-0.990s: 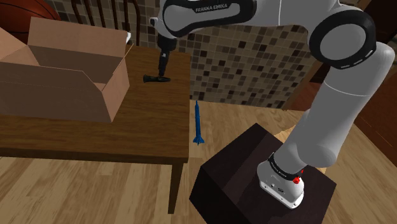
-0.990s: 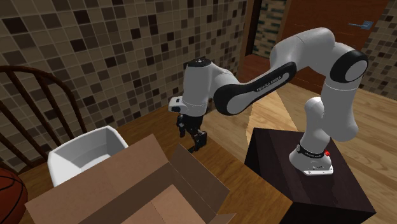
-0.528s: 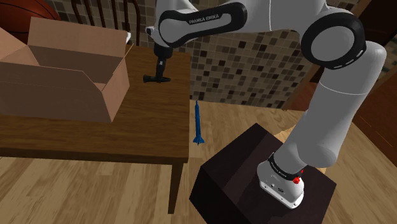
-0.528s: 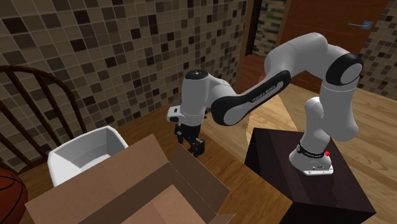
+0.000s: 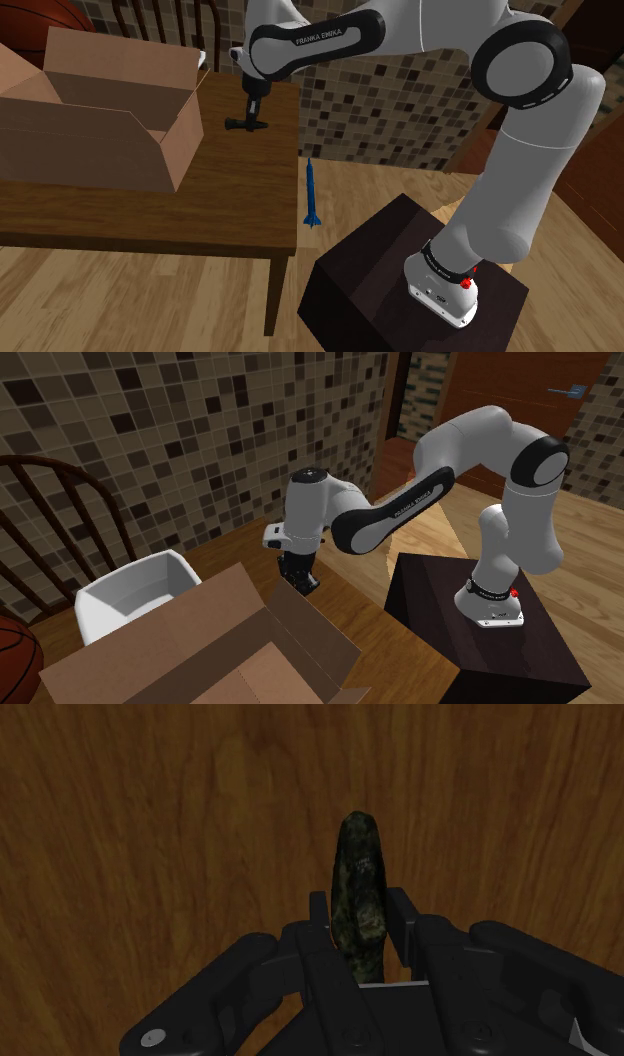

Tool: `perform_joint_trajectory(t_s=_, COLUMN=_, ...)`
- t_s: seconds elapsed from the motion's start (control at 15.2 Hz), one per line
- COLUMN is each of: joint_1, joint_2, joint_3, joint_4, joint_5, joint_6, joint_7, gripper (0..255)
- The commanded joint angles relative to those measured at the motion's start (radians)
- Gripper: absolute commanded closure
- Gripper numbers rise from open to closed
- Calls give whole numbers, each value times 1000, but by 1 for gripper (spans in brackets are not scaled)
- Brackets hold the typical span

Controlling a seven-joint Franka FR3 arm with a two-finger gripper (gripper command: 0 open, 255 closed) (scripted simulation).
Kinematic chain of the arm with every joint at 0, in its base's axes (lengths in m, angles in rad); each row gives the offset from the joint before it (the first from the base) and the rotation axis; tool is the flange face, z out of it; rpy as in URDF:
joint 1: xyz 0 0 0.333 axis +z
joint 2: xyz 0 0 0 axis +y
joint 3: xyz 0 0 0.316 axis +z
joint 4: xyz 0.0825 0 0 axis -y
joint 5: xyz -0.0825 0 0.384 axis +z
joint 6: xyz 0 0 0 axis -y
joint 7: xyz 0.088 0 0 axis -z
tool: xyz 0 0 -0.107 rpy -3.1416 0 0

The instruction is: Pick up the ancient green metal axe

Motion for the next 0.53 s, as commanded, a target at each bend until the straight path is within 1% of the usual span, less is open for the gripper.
perform_joint_trajectory(t_s=0.0, joint_1=0, joint_2=0, joint_3=0, joint_4=0, joint_5=0, joint_6=0, joint_7=0, gripper=255)
perform_joint_trajectory(t_s=0.26, joint_1=0, joint_2=0, joint_3=0, joint_4=-2, joint_5=0, joint_6=1, joint_7=1, gripper=255)
perform_joint_trajectory(t_s=0.46, joint_1=0, joint_2=-12, joint_3=0, joint_4=24, joint_5=0, joint_6=-35, joint_7=2, gripper=255)
